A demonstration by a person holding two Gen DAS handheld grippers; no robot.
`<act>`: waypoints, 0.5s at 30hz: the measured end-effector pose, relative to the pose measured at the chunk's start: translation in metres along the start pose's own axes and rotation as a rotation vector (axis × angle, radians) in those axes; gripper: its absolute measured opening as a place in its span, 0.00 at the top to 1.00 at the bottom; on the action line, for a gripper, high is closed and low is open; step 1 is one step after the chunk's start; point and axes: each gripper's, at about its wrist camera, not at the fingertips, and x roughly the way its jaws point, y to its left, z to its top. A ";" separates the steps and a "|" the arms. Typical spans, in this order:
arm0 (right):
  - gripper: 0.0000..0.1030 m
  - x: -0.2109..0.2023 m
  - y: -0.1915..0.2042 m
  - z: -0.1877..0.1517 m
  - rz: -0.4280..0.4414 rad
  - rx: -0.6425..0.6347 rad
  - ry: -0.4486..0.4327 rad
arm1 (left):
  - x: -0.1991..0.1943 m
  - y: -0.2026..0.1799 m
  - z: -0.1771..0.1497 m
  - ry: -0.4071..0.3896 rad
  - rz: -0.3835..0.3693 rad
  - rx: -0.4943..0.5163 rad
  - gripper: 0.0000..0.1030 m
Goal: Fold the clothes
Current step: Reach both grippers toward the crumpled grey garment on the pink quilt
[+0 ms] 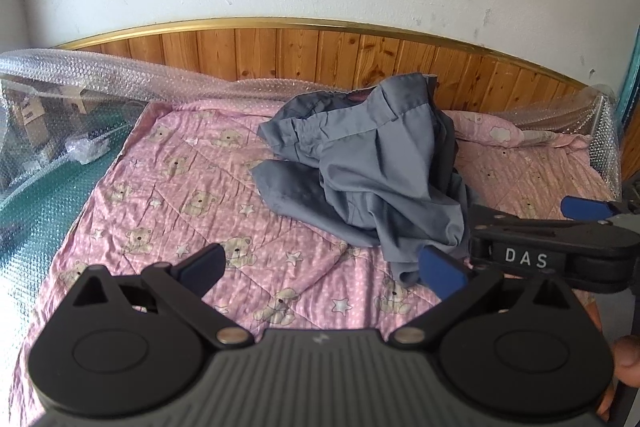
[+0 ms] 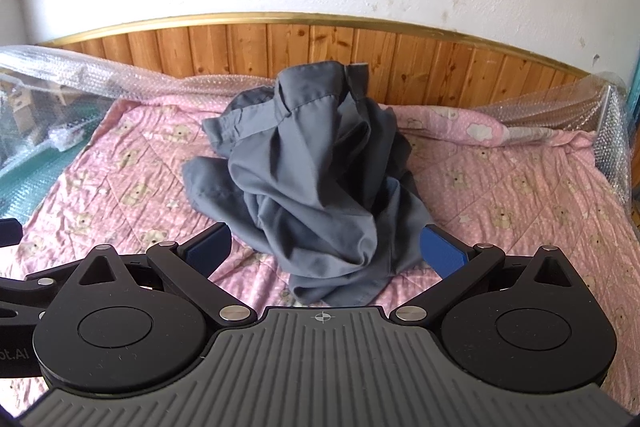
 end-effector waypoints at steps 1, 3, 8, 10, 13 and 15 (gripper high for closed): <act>0.02 -0.001 0.001 0.000 0.004 0.000 0.000 | -0.001 0.000 -0.001 0.000 0.001 0.000 0.00; 0.02 -0.002 0.002 -0.001 0.005 -0.004 -0.002 | -0.002 0.001 -0.002 -0.003 -0.001 0.000 0.00; 0.02 -0.006 0.004 0.000 0.003 -0.016 -0.004 | -0.004 0.001 -0.004 -0.012 -0.006 0.006 0.00; 0.06 -0.006 0.003 0.000 0.001 -0.021 -0.001 | -0.004 -0.001 -0.006 -0.014 -0.014 0.014 0.00; 0.16 -0.005 0.004 -0.002 -0.009 -0.028 0.009 | 0.000 -0.004 -0.010 0.013 -0.024 0.041 0.00; 0.24 -0.003 0.003 -0.003 -0.014 -0.033 0.021 | 0.001 -0.005 -0.013 0.031 -0.014 0.064 0.00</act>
